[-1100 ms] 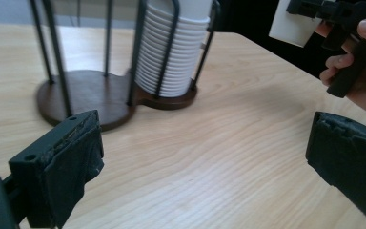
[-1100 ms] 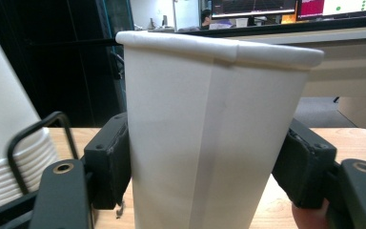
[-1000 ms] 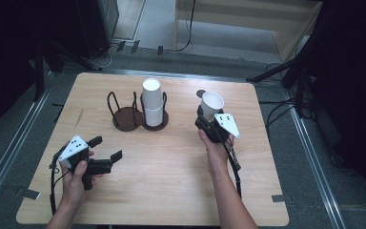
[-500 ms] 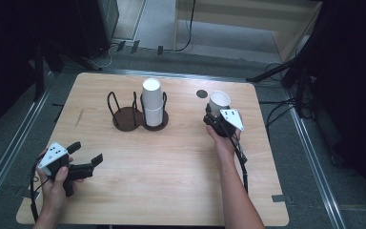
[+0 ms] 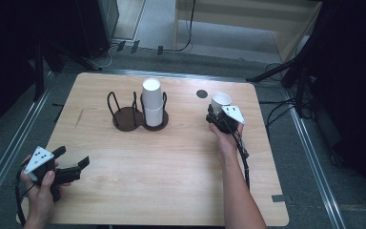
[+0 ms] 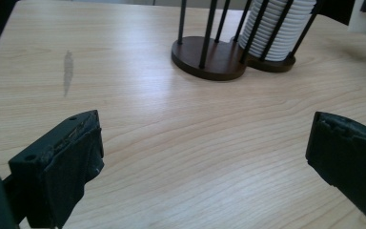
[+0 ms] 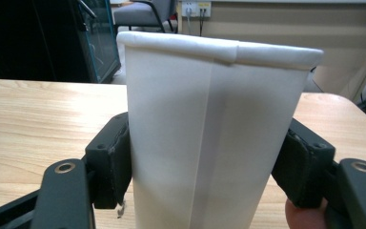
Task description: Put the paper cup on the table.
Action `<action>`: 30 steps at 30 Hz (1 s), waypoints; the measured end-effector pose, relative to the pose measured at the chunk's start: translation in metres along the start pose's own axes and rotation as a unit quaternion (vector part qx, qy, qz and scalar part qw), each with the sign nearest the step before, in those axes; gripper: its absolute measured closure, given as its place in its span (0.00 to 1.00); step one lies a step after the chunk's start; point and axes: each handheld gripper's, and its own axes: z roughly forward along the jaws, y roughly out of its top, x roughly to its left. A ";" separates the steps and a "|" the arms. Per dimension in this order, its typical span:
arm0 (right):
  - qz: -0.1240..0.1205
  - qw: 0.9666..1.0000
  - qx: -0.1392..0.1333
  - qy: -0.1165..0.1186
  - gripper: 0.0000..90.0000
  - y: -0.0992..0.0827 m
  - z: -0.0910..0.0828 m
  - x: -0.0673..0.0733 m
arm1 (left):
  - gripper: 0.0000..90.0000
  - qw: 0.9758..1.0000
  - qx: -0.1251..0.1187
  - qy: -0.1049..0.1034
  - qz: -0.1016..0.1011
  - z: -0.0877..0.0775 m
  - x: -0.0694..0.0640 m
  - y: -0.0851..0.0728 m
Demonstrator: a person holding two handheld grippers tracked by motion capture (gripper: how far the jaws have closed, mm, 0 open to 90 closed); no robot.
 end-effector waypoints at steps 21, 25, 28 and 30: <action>0.003 0.998 0.068 0.000 0.30 -0.003 0.010 0.002 | 0.00 0.999 -0.007 -0.022 -0.032 0.003 0.005 -0.004; -0.001 0.997 0.078 -0.001 0.30 -0.004 0.009 0.002 | 0.00 0.999 -0.005 -0.023 -0.032 0.004 0.004 -0.005; -0.003 0.996 0.084 -0.001 0.29 -0.005 0.009 0.003 | 0.00 0.999 -0.004 -0.026 -0.031 0.005 0.004 -0.005; -0.003 0.996 0.084 0.000 0.29 -0.005 0.009 0.002 | 0.00 0.999 -0.004 -0.027 -0.032 0.005 0.003 -0.005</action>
